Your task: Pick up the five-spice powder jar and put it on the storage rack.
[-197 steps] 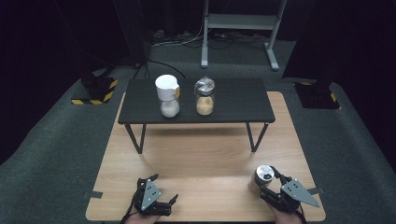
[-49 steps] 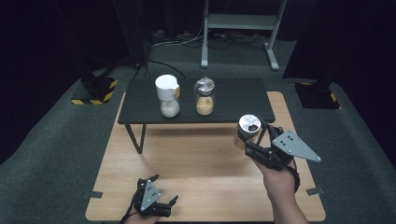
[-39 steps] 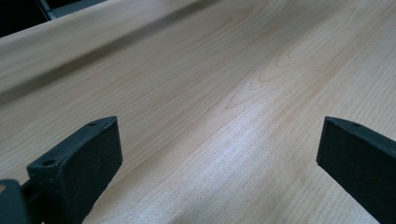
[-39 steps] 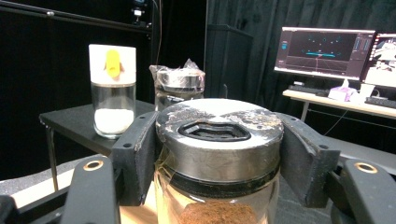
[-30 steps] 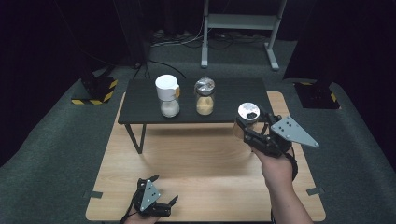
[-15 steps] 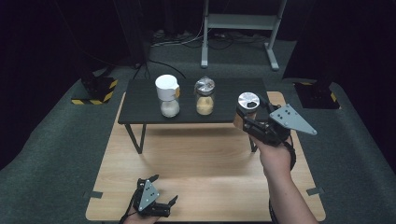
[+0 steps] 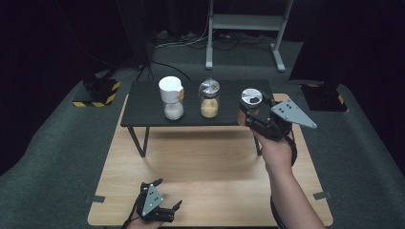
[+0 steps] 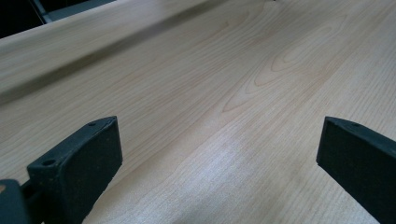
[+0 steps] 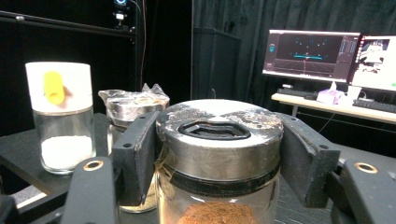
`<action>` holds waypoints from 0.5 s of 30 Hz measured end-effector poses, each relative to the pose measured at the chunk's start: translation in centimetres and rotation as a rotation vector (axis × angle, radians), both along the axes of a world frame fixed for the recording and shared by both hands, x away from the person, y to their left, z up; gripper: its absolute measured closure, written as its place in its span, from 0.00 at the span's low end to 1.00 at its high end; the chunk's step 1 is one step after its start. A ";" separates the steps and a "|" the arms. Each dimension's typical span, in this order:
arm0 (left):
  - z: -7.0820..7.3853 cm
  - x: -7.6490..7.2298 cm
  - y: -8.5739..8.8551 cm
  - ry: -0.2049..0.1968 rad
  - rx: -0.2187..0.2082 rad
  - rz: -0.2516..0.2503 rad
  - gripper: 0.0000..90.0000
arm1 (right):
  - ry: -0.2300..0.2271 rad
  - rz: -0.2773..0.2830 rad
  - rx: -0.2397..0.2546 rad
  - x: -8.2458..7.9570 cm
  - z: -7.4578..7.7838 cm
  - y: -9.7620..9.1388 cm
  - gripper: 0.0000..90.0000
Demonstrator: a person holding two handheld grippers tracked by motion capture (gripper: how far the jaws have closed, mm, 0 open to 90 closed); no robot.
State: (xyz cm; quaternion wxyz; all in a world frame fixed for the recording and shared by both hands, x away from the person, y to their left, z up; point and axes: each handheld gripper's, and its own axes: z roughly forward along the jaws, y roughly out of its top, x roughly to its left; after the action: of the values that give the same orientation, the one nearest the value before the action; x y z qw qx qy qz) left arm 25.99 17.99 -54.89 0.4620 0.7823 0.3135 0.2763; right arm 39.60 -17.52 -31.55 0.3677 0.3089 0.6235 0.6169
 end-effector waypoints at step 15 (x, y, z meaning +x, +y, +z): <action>0.0 0.0 0.1 -0.002 -0.008 -0.001 0.01 | 0.006 -0.016 0.022 2.0 -0.1 0.3 0.38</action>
State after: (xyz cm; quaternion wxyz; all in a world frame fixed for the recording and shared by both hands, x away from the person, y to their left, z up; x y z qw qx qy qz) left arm 25.96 18.07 -54.89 0.4657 0.7802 0.3137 0.2757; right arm 41.63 -17.19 -31.70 0.3675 0.3197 0.6153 0.6198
